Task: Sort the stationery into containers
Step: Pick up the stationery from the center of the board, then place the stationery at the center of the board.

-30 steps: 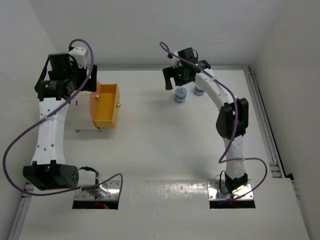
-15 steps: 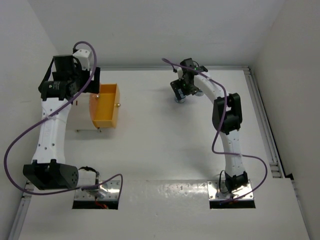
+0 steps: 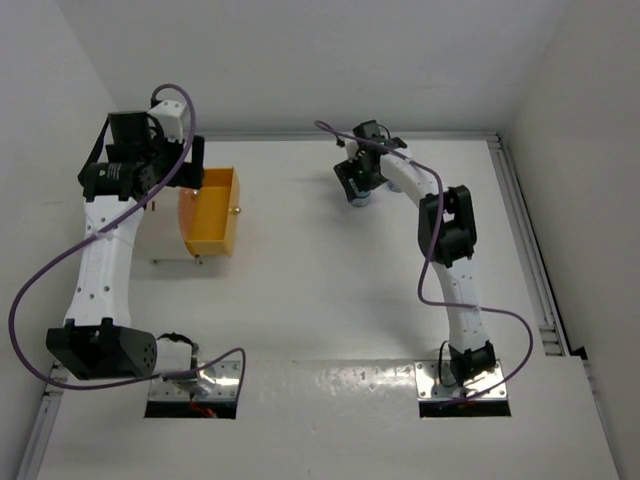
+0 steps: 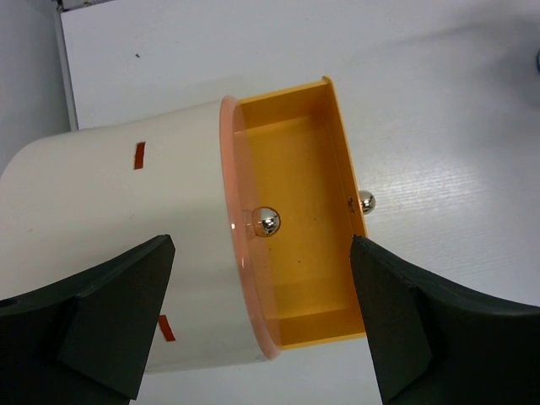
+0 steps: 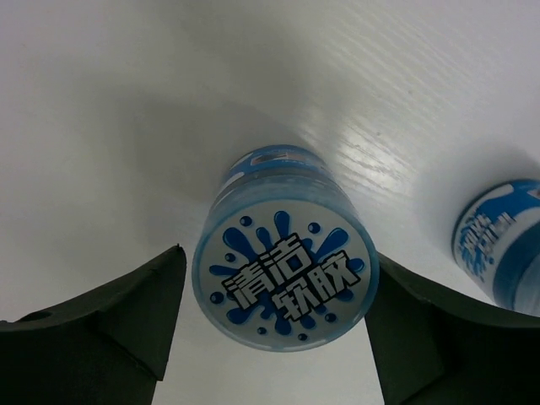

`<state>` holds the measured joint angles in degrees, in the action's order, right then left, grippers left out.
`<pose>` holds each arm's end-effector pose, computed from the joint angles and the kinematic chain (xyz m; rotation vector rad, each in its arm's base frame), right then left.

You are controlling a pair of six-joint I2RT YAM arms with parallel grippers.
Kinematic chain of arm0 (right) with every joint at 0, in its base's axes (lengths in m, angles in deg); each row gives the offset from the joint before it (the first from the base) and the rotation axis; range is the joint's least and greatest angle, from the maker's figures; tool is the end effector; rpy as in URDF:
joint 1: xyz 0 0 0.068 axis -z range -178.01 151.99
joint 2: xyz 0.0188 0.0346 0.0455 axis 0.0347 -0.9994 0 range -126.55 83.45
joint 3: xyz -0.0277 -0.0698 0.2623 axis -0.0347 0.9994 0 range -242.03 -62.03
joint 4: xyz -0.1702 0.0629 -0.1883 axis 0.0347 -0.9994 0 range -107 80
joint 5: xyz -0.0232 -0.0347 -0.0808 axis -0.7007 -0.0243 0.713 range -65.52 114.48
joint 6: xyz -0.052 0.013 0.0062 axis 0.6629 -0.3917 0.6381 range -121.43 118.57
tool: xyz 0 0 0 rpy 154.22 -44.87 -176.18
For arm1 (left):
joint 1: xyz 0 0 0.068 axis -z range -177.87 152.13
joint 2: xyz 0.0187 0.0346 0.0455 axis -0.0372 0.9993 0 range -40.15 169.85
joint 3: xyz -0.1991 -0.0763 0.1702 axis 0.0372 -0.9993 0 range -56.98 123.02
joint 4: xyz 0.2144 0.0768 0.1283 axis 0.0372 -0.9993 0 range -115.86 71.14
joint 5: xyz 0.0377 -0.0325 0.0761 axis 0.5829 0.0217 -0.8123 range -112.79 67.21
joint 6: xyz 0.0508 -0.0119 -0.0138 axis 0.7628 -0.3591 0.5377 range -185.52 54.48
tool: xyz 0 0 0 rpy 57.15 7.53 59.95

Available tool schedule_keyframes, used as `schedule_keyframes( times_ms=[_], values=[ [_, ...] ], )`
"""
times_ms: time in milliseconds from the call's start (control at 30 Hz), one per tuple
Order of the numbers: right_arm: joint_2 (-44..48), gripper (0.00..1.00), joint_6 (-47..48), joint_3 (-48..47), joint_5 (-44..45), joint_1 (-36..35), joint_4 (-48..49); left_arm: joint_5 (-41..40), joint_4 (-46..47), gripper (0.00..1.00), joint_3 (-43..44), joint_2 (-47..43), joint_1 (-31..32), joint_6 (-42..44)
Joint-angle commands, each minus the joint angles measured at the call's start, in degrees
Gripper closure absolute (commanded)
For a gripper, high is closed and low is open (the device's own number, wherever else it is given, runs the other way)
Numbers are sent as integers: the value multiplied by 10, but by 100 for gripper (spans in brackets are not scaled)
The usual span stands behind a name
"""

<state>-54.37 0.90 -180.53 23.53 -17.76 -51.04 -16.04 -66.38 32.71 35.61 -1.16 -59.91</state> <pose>0.4901 0.1766 0.1710 -0.5092 2.5800 0.1270 0.2692 0.0112 0.4260 0.1114 2.1500 -0.0368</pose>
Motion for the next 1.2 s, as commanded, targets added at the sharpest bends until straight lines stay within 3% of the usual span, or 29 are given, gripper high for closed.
schedule_keyframes(
  times_ms=[0,267,367,433,500,667,833,1000,1167],
  values=[
    [-2,26,10,-13,-16,-4,26,27,16,8,-8,-11,7,8],
    [64,79,3,48,-69,10,40,128,42,9,-55,-36,10,40],
    [115,87,-46,74,-183,31,44,187,40,9,-68,-42,14,61],
    [147,89,-97,82,-290,51,49,229,53,9,-88,-54,23,69],
    [164,91,-126,90,-320,54,61,234,75,9,-112,-69,27,66],
    [206,96,-7,108,-260,2,-17,233,71,9,-113,-70,62,75],
    [300,95,186,299,-175,-65,32,222,72,10,-123,-81,66,72],
    [321,95,269,379,-122,-110,72,248,75,10,-127,-83,34,10],
    [345,93,341,447,-114,-167,95,252,63,10,-122,-88,33,7]
  ],
)
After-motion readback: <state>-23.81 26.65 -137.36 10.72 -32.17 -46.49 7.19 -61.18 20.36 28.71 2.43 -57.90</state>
